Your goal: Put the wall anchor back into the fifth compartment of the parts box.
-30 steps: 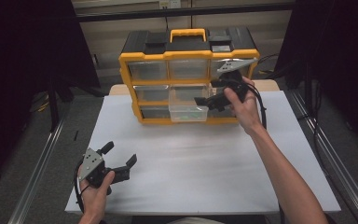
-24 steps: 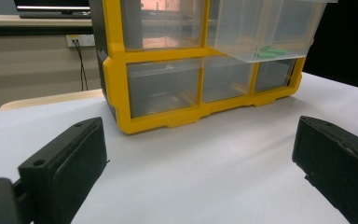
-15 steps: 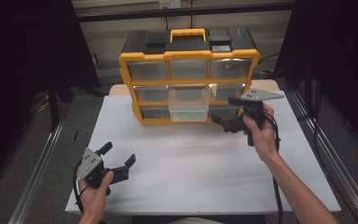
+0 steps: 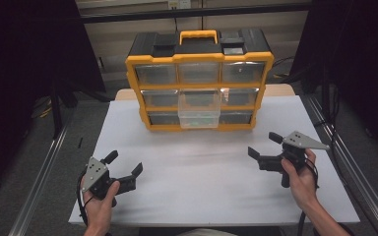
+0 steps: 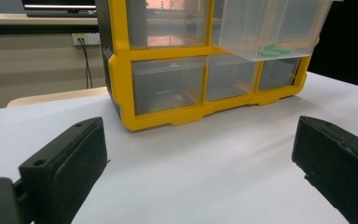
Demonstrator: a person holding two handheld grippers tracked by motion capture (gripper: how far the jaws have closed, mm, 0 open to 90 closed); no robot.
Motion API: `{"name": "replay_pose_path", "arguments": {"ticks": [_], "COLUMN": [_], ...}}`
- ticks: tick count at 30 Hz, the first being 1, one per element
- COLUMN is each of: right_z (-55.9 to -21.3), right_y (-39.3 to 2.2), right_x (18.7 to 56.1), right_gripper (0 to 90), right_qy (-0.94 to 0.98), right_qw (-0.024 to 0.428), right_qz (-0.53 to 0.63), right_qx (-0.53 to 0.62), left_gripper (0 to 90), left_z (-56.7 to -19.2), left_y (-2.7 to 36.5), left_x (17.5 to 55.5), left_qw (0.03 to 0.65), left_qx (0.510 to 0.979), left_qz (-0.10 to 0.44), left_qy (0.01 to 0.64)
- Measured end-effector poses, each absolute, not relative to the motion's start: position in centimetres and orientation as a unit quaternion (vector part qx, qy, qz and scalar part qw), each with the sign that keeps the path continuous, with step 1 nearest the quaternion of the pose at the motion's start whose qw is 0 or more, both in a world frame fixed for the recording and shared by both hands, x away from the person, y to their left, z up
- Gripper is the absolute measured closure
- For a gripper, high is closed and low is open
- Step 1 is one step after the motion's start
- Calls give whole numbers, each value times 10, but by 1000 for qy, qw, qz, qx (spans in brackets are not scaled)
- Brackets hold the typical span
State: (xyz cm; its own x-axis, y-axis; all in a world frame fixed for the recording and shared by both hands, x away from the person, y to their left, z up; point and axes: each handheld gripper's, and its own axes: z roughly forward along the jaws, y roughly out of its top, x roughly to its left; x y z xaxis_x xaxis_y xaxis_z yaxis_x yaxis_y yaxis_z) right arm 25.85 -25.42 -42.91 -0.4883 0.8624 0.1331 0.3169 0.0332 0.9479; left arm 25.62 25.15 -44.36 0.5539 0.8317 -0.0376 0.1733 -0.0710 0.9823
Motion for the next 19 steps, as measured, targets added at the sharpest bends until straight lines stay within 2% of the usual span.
{"name": "replay_pose_path", "arguments": {"ticks": [8,11,19], "right_z": [-443,-446,-453], "right_y": [-281,-287,-281], "right_x": [225,217,220], "right_gripper": [31,24,21], "right_qy": [651,640,650], "right_qw": [284,292,288], "right_qz": [527,528,519], "right_qx": [467,476,474], "left_gripper": [32,33,32], "left_z": [-443,-444,-443], "left_y": [254,250,251], "left_x": [255,256,256], "left_qw": [572,580,580], "left_qx": [671,657,663], "left_qz": [292,284,282], "left_qy": [370,390,379]}}
